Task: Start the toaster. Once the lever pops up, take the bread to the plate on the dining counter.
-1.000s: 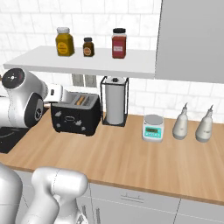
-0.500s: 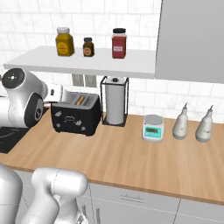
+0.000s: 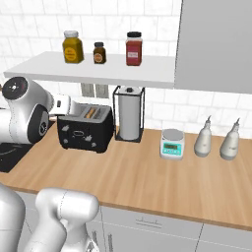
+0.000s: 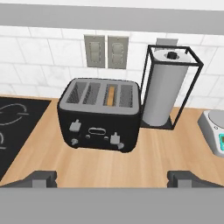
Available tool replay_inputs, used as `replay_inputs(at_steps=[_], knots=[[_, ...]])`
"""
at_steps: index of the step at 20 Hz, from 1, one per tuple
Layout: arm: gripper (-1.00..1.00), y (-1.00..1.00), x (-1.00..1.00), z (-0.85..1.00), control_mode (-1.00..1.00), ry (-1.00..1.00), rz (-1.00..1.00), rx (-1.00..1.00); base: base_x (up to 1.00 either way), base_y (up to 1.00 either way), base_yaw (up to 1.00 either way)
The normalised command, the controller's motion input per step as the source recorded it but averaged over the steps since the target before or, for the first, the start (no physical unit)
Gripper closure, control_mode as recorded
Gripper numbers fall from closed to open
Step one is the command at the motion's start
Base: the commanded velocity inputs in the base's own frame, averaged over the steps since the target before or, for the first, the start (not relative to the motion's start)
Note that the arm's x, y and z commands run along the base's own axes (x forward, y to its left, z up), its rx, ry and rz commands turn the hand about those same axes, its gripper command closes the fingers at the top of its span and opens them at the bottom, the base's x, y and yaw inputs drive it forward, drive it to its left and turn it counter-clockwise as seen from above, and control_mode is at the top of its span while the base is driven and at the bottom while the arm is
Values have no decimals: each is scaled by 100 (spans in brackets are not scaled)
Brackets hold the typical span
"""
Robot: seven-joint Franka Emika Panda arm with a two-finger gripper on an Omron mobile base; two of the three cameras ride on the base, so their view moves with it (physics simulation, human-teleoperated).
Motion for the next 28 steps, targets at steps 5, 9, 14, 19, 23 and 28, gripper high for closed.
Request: replay_inputs(at_steps=[5, 9, 14, 19, 23, 28], knots=[[-100, 0, 0, 0, -100, 0, 0, 0, 0, 0, 0], [-100, 0, 0, 0, -100, 0, 0, 0, 0, 0, 0], [-100, 0, 0, 0, -100, 0, 0, 0, 0, 0, 0], [-100, 0, 0, 0, -100, 0, 0, 0, 0, 0, 0], [-100, 0, 0, 0, -100, 0, 0, 0, 0, 0, 0], [-100, 0, 0, 0, -100, 0, 0, 0, 0, 0, 0]])
